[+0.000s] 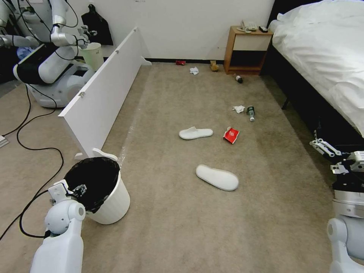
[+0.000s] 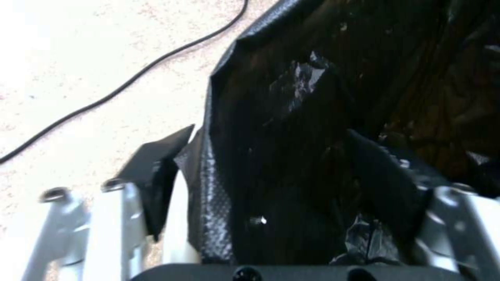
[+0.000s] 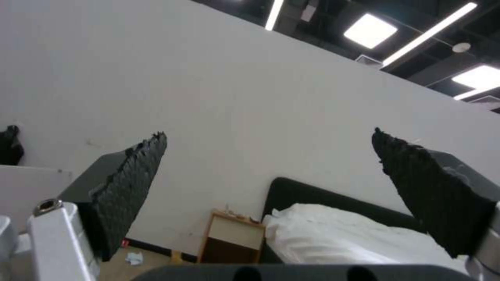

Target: Pick up the trash bin and place the garbage on the floor into it.

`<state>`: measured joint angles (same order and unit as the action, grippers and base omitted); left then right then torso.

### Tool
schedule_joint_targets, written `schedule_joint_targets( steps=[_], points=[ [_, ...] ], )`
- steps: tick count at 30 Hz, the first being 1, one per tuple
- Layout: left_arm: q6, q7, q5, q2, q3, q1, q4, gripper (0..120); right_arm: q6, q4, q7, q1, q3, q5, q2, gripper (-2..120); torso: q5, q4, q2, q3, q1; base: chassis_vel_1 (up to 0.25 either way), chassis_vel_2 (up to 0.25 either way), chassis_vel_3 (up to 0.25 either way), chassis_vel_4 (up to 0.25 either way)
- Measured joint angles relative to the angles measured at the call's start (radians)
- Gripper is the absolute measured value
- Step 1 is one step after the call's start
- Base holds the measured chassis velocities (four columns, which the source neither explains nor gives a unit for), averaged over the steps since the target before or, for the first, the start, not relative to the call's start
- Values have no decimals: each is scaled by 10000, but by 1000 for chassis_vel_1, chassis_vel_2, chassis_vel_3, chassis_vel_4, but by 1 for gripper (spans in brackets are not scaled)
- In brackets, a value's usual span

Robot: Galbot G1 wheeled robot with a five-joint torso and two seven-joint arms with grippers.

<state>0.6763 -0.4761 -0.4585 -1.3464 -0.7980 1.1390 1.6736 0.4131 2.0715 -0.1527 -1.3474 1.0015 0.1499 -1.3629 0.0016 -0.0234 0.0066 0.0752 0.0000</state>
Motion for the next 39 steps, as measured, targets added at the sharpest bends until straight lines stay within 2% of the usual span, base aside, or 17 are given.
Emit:
schedule_joint_targets(
  steps=[4, 6, 14, 24, 31, 33, 39],
  points=[
    [-7, 32, -37, -3, 14, -1, -11, 62, 1, -3, 0, 2, 2, 0, 1, 100, -2, 0, 0, 1, 0, 0, 0, 0, 0],
    [-10, 81, -118, -3, 27, 7, -11, 49, 2, -4, -1, 13, 2, 2, 2, 100, -4, -2, 1, 2, 0, 0, 0, 0, 0],
    [-15, 191, -153, -16, 61, 70, -2, 30, 10, -8, -1, 24, -6, 3, -15, 100, -7, -5, 0, 3, 0, 0, 0, 0, 0],
    [-96, 284, -169, -81, 217, 217, 272, 26, 13, 17, -3, 21, 18, 20, -10, 100, -19, -2, -5, 6, 0, 0, 0, 0, 0],
    [-159, 351, -287, -246, 476, 506, 945, 15, 19, 96, -2, -14, 64, 44, -8, 100, -37, -6, -8, 10, 1, 0, 0, 0, 0],
    [-89, 348, -532, -303, 633, 655, 1447, 8, 19, 141, 2, -22, 69, 49, -8, 100, -45, -10, -10, 12, 2, 0, 0, 0, 0],
    [-39, 332, -687, -296, 751, 761, 2067, 5, 10, 188, 8, -36, 69, 49, -23, 100, -28, -14, -11, 11, 2, 0, 0, 0, 0]
  ],
)
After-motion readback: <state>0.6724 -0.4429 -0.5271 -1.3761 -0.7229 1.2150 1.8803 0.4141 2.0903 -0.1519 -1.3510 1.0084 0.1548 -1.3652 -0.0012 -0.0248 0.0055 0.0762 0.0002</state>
